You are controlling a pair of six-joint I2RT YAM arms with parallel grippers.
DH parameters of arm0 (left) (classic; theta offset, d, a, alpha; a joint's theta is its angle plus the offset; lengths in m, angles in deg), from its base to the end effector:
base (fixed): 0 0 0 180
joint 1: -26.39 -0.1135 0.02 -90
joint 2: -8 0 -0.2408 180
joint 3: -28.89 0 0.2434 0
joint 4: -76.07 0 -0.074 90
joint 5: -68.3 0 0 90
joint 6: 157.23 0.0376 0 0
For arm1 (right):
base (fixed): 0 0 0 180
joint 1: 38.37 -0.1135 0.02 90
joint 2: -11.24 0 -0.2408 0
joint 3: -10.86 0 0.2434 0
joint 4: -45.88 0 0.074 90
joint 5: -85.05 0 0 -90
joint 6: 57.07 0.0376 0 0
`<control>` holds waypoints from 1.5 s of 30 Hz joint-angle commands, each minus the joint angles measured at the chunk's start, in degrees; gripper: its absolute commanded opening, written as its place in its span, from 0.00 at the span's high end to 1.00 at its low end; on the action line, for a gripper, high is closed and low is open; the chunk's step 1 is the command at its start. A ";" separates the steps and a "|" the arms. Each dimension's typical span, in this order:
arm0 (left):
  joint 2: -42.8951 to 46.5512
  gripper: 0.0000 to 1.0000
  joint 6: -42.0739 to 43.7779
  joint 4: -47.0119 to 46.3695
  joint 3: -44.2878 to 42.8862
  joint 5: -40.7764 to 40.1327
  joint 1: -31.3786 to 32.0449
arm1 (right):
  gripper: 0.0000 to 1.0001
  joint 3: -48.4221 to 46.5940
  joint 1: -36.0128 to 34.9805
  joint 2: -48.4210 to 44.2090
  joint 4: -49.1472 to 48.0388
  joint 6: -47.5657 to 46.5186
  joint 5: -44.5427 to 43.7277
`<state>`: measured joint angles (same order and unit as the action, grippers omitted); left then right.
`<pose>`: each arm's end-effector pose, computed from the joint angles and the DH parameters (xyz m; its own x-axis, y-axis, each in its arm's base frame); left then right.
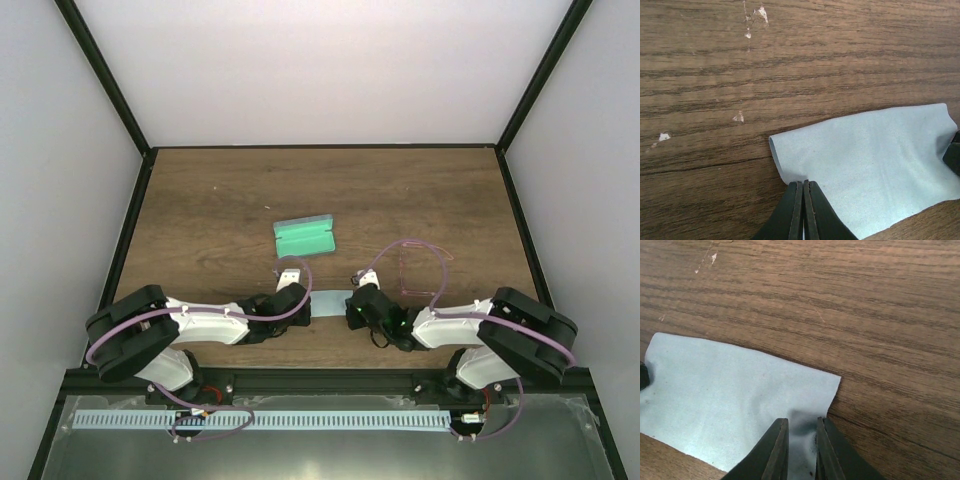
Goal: Organize the sunglasses
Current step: Pick up the glasses cleaning cloth from the center of the board.
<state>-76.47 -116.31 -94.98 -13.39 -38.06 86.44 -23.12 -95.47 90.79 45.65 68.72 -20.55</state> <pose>0.1321 -0.2080 0.1040 -0.8162 -0.0357 -0.5767 0.1930 0.9239 -0.3304 0.1303 0.1827 0.0981 -0.7263 -0.0857 -0.6820 -0.3468 0.9024 0.2559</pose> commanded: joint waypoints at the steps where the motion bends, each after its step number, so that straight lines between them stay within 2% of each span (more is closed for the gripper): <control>1: 0.70 0.96 -0.16 -0.70 0.76 -0.31 0.24 | 0.84 -0.23 -0.42 0.93 0.71 0.07 -0.14; 6: 0.79 0.96 -0.22 -0.78 0.79 -0.27 0.18 | 0.92 -0.03 -0.44 -0.19 1.21 0.07 -0.60; 11: 0.76 0.96 -0.18 -0.74 0.60 -0.41 0.20 | 0.94 -0.11 -0.47 -0.79 1.41 -0.01 -0.77; 14: 0.71 0.96 -0.14 -0.80 0.39 -0.70 0.20 | 0.99 -0.52 -0.47 -0.70 1.30 -0.31 -0.70; 45: 3.76 0.96 3.57 4.73 -4.92 -7.13 -0.18 | 0.99 -8.33 -0.47 -3.28 5.37 -6.21 -3.26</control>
<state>-74.11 -113.93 -91.46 -16.30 -43.33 86.42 -28.23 -95.47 88.32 49.89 63.96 -21.83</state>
